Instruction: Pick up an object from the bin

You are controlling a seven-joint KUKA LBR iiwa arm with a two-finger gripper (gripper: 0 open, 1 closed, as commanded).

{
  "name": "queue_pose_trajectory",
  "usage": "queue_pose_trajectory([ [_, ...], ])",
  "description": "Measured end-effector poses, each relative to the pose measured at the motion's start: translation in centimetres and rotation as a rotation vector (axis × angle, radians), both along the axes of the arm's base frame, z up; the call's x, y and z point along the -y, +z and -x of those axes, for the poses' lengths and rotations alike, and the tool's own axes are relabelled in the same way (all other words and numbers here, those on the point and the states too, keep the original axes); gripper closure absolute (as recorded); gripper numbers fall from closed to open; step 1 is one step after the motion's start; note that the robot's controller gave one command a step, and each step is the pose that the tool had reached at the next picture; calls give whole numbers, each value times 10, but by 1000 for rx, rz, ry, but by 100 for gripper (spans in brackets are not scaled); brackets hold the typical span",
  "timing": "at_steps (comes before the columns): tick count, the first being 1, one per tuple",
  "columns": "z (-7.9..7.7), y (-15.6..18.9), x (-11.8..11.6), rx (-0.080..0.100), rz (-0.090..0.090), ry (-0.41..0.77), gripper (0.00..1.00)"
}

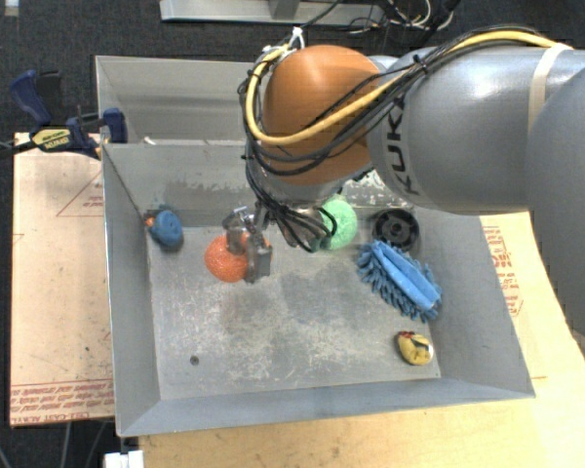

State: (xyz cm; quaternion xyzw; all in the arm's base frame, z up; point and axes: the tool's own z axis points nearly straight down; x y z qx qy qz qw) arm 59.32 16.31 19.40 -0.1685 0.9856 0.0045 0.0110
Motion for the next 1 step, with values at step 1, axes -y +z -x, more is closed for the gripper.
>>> queue_pose_trajectory([
  [1, 6, 156, 9, 10, -1, 81, 100],
])
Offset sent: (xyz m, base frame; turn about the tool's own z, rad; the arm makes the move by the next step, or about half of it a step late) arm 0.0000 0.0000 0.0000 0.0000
